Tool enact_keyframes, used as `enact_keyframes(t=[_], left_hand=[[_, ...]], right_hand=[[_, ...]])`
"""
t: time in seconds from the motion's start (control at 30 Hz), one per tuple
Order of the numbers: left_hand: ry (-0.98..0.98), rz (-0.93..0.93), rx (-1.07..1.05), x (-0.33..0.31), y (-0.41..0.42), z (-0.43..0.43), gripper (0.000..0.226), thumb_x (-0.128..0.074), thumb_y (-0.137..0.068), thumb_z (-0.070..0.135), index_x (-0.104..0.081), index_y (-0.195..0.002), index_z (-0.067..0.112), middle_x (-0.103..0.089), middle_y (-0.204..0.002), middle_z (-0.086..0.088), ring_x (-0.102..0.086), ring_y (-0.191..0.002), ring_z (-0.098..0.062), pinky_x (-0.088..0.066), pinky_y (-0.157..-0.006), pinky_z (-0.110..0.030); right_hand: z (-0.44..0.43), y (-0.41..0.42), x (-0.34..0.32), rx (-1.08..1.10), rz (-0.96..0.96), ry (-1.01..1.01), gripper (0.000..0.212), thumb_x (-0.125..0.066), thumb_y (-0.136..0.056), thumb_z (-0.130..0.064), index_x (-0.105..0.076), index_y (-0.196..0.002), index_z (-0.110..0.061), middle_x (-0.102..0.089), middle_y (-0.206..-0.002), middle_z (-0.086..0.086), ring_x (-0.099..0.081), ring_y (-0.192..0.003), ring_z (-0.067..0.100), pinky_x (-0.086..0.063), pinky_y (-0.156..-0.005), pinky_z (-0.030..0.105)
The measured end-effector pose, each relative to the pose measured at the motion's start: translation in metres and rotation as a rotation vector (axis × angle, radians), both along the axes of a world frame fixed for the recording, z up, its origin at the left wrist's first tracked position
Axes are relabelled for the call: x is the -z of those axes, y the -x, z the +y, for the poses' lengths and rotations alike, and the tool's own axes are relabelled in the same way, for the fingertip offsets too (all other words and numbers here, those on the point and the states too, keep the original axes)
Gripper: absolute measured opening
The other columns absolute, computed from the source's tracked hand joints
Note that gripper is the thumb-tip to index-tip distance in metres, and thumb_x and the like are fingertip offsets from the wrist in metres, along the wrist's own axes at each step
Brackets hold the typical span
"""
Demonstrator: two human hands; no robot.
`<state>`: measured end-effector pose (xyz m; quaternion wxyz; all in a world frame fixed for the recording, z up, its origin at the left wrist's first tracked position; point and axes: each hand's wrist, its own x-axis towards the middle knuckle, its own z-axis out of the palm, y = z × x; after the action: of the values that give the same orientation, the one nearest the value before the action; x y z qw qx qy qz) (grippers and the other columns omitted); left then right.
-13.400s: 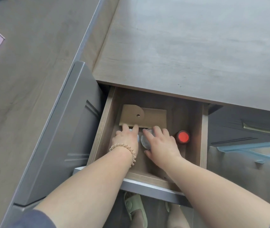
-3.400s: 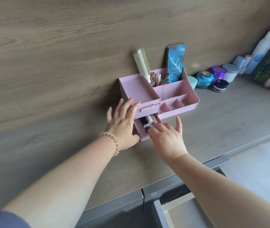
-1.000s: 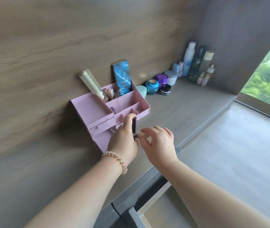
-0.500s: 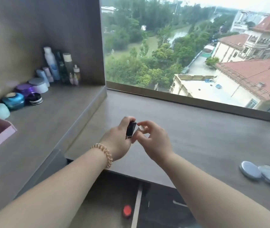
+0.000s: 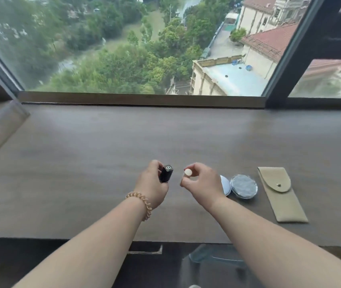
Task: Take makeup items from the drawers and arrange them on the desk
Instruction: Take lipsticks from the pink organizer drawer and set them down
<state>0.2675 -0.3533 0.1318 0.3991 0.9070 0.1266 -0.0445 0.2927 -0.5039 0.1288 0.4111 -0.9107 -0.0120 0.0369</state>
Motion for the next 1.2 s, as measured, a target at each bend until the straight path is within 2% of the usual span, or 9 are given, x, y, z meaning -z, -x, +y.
enact_keyframes(t=[0.1,0.17,0.27,0.47,0.67,0.9,1.1,1.17,1.2], left_hand=[[0.015,0.043,0.008,0.01,-0.014,-0.031,0.025,-0.063,-0.079,0.012,-0.047,-0.097,0.019,-0.058,-0.082,0.006,-0.057,-0.079,-0.018,-0.042,-0.069,-0.027],[0.029,0.052,-0.014,0.016,-0.021,-0.042,0.025,-0.065,-0.079,0.014,-0.047,-0.095,0.019,-0.055,-0.078,0.009,-0.057,-0.077,-0.017,-0.04,-0.067,-0.025],[0.038,0.042,-0.059,0.024,-0.029,-0.052,0.025,-0.065,-0.078,0.014,-0.047,-0.095,0.021,-0.058,-0.08,0.005,-0.059,-0.078,-0.019,-0.043,-0.067,-0.027],[-0.002,0.056,-0.043,0.044,-0.033,-0.053,0.017,-0.061,-0.075,0.013,-0.052,-0.084,0.026,-0.067,-0.08,0.005,-0.064,-0.081,-0.016,-0.051,-0.077,-0.032],[-0.05,0.066,0.042,0.052,-0.047,-0.052,0.014,-0.059,-0.076,0.013,-0.055,-0.086,0.023,-0.069,-0.082,0.002,-0.064,-0.08,-0.019,-0.051,-0.076,-0.034],[-0.086,0.073,0.121,0.063,-0.043,-0.05,0.013,-0.059,-0.077,0.015,-0.055,-0.089,0.019,-0.068,-0.084,-0.001,-0.062,-0.082,-0.023,-0.051,-0.077,-0.036],[-0.065,0.092,0.145,0.062,-0.046,-0.051,0.016,-0.062,-0.079,0.017,-0.056,-0.094,0.019,-0.064,-0.086,0.004,-0.061,-0.086,-0.019,-0.047,-0.076,-0.026],[-0.055,0.114,0.15,0.06,-0.046,-0.051,0.021,-0.062,-0.079,0.017,-0.057,-0.099,0.019,-0.062,-0.09,0.004,-0.061,-0.089,-0.017,-0.044,-0.076,-0.022],[-0.052,0.124,0.151,0.058,-0.046,-0.05,0.025,-0.063,-0.078,0.017,-0.057,-0.102,0.02,-0.063,-0.095,0.003,-0.061,-0.092,-0.017,-0.044,-0.077,-0.022]], right_hand=[[-0.031,-0.014,0.016,-0.014,0.027,0.015,0.011,-0.067,-0.068,-0.033,-0.066,-0.075,-0.024,-0.071,-0.075,-0.011,-0.063,-0.086,0.012,-0.046,-0.089,0.041],[-0.042,-0.02,0.024,-0.043,0.002,0.04,0.012,-0.068,-0.071,-0.037,-0.067,-0.076,-0.026,-0.071,-0.078,-0.013,-0.061,-0.091,0.011,-0.039,-0.094,0.037],[-0.051,-0.025,0.035,-0.05,-0.046,0.106,0.012,-0.068,-0.074,-0.04,-0.068,-0.079,-0.028,-0.069,-0.082,-0.015,-0.054,-0.098,0.009,-0.026,-0.089,0.03],[-0.055,-0.028,0.049,-0.059,-0.069,0.184,0.01,-0.072,-0.072,-0.035,-0.067,-0.08,-0.033,-0.06,-0.077,-0.019,-0.053,-0.101,0.011,-0.021,-0.1,0.033],[-0.05,-0.029,0.051,-0.049,-0.134,0.208,0.012,-0.072,-0.074,-0.033,-0.068,-0.085,-0.031,-0.065,-0.087,-0.018,-0.053,-0.107,0.01,-0.01,-0.095,0.022],[-0.046,-0.029,0.058,-0.063,-0.105,0.26,0.014,-0.07,-0.078,-0.033,-0.068,-0.092,-0.03,-0.065,-0.093,-0.016,-0.049,-0.116,0.01,-0.007,-0.105,0.031],[-0.043,-0.03,0.058,-0.082,-0.054,0.364,0.014,-0.063,-0.081,-0.032,-0.066,-0.095,-0.028,-0.068,-0.095,-0.014,-0.045,-0.121,0.011,-0.004,-0.109,0.036],[-0.043,-0.029,0.056,-0.084,-0.022,0.39,0.028,-0.063,-0.08,-0.034,-0.062,-0.108,-0.029,-0.067,-0.104,-0.012,-0.043,-0.125,0.013,-0.005,-0.111,0.039],[-0.045,-0.029,0.054,-0.093,-0.008,0.405,0.042,-0.064,-0.079,-0.036,-0.057,-0.119,-0.03,-0.065,-0.112,-0.011,-0.04,-0.127,0.013,-0.007,-0.112,0.04]])
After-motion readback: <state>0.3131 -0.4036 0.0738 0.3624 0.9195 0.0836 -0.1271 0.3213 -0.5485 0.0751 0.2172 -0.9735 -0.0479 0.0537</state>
